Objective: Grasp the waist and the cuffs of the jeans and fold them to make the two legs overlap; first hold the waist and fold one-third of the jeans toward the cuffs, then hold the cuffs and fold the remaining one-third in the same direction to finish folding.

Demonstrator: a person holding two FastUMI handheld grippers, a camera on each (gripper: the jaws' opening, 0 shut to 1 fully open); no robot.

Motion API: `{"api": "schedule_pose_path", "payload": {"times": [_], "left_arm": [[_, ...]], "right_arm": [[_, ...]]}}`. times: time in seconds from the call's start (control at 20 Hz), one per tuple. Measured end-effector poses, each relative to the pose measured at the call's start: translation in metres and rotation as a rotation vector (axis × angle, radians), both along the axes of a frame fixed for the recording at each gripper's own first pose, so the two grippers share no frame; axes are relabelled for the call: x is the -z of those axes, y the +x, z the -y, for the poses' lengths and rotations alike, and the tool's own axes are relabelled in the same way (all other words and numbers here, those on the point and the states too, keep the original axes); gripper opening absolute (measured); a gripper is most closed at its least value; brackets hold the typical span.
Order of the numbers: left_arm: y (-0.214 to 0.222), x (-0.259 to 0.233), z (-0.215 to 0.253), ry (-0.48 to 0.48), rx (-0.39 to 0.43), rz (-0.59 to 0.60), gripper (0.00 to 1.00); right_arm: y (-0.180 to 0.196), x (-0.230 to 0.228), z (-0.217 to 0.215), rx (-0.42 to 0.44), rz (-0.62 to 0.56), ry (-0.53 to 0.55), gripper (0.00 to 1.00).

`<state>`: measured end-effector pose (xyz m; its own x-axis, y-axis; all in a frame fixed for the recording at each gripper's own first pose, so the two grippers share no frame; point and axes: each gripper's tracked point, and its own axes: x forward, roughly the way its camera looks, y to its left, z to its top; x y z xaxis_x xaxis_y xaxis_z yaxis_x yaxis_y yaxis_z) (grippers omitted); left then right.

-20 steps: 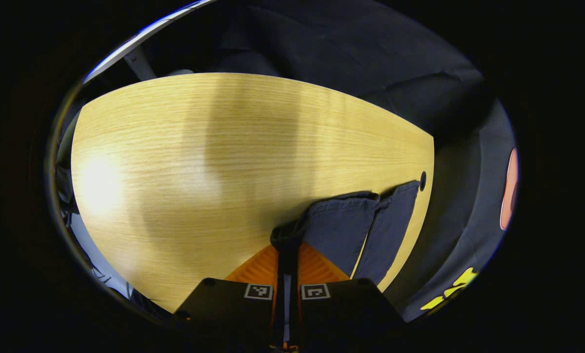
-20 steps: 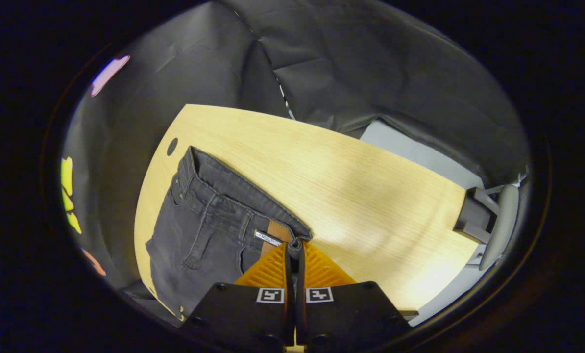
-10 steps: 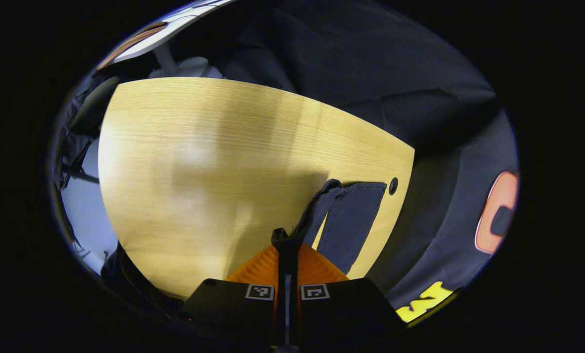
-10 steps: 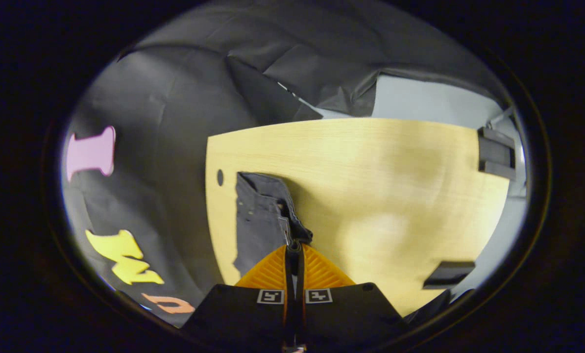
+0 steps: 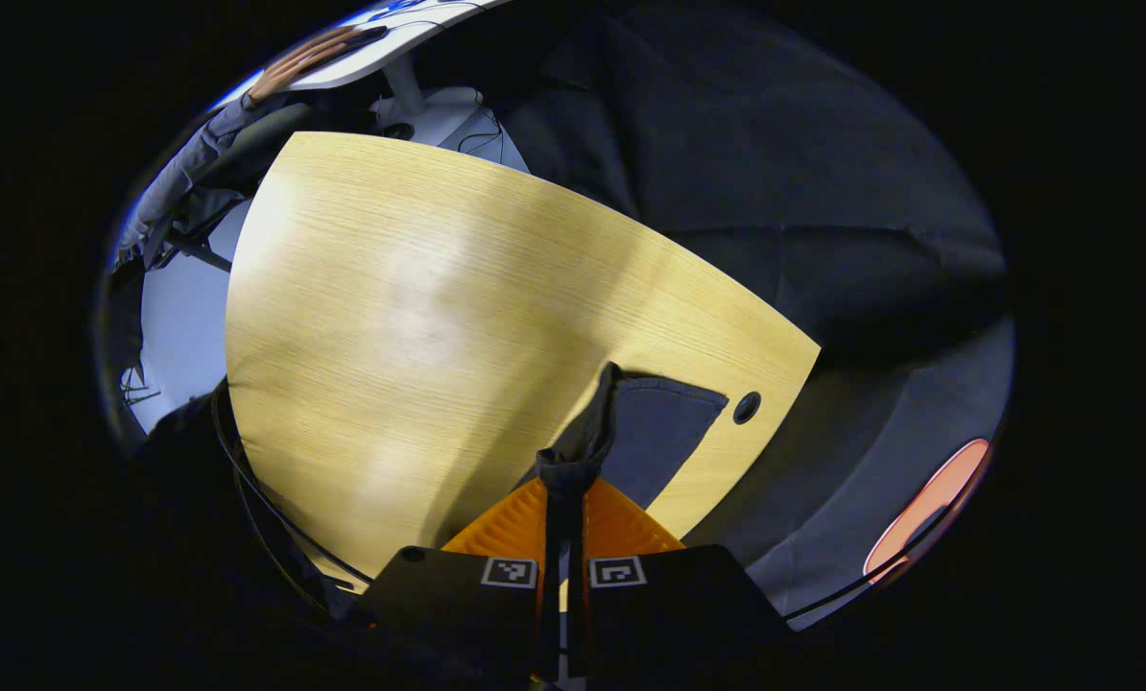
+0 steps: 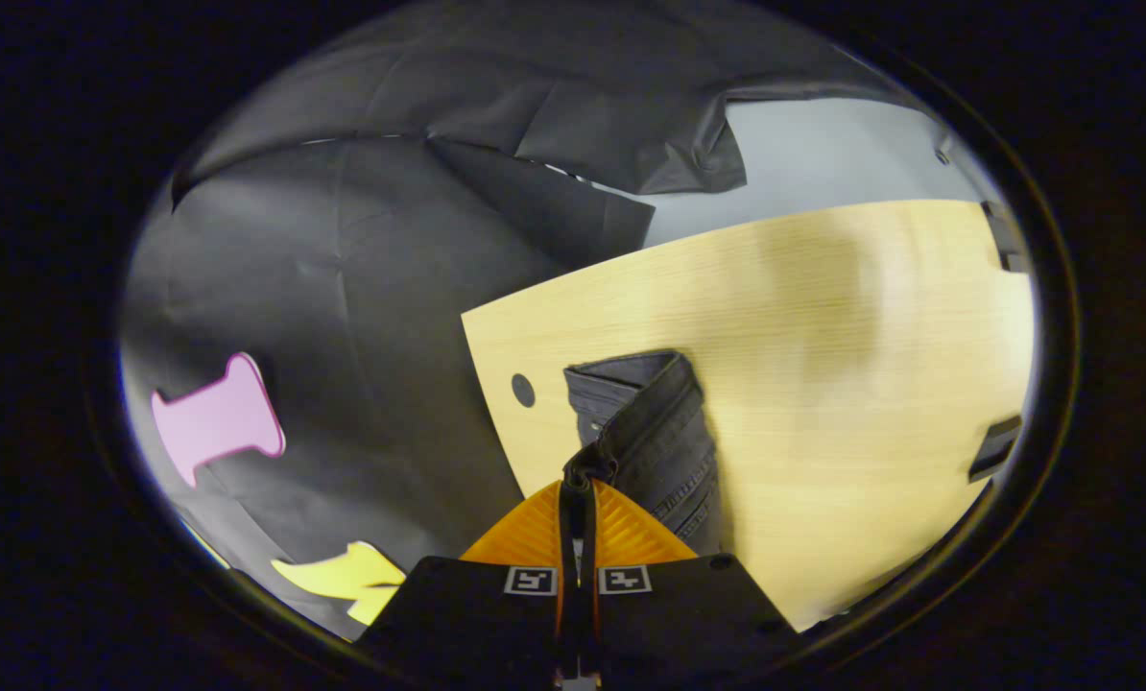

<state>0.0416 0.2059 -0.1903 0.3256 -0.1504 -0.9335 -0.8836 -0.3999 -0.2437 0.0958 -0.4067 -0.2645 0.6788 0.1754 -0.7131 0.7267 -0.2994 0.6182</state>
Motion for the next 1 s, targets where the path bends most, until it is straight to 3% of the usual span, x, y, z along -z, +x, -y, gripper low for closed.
{"api": "schedule_pose_path", "payload": {"times": [0.3,0.5,0.8,0.95,1.0], "left_arm": [[0.072,0.018,-0.007,-0.053,-0.063,-0.004,0.06],[0.115,0.040,-0.007,-0.041,-0.005,-0.008,0.06],[0.165,0.078,-0.005,-0.032,0.102,0.019,0.07],[0.177,0.091,0.006,-0.076,0.146,0.034,0.14],[0.175,0.090,0.011,-0.086,0.167,0.021,0.17]], "right_arm": [[0.068,0.027,0.003,0.048,-0.016,0.034,0.01],[0.093,0.045,0.002,0.015,-0.041,0.017,0.01],[0.116,0.075,-0.002,0.037,-0.068,0.034,0.01],[0.114,0.086,0.001,0.032,-0.092,0.016,0.02],[0.115,0.087,0.004,0.044,-0.085,0.006,0.07]]}}
